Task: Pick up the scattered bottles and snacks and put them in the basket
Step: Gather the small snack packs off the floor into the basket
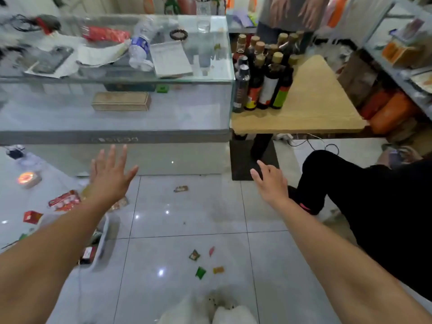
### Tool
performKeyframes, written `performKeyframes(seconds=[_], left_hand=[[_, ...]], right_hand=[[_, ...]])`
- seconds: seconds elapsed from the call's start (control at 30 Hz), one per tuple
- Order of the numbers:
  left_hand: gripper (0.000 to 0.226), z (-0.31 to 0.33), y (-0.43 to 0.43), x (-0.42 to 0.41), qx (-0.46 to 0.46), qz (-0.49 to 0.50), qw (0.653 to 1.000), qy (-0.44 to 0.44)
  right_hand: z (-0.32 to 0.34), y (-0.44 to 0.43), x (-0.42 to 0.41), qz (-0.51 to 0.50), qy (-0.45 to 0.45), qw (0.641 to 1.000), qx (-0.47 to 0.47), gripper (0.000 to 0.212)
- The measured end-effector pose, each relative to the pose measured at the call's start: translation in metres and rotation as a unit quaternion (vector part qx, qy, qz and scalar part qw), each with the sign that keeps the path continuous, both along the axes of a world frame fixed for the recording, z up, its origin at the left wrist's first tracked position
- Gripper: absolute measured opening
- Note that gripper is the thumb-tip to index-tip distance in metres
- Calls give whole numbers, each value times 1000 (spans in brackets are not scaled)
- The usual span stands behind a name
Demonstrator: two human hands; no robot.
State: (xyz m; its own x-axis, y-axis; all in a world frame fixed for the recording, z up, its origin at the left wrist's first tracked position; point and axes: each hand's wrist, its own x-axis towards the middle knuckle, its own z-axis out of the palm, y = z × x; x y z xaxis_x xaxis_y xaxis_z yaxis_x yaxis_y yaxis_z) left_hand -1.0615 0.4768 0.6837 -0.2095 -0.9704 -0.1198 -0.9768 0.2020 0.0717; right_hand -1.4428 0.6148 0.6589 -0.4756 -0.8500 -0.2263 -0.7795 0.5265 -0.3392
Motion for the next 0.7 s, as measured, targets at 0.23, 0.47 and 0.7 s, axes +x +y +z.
performKeyframes(seconds=[0.23,0.47,0.7], left_hand=[[68,-1,43,33,-31,248,966,66],[66,-40,89,5,-73,417,899,110],[65,-137,145,-33,-42,489,865,109]], right_hand=[[-5,-40,24,258,67,964,4,60],[-22,-100,23,483,109,869,7,55],[-91,-107,25,585,135,800,19,78]])
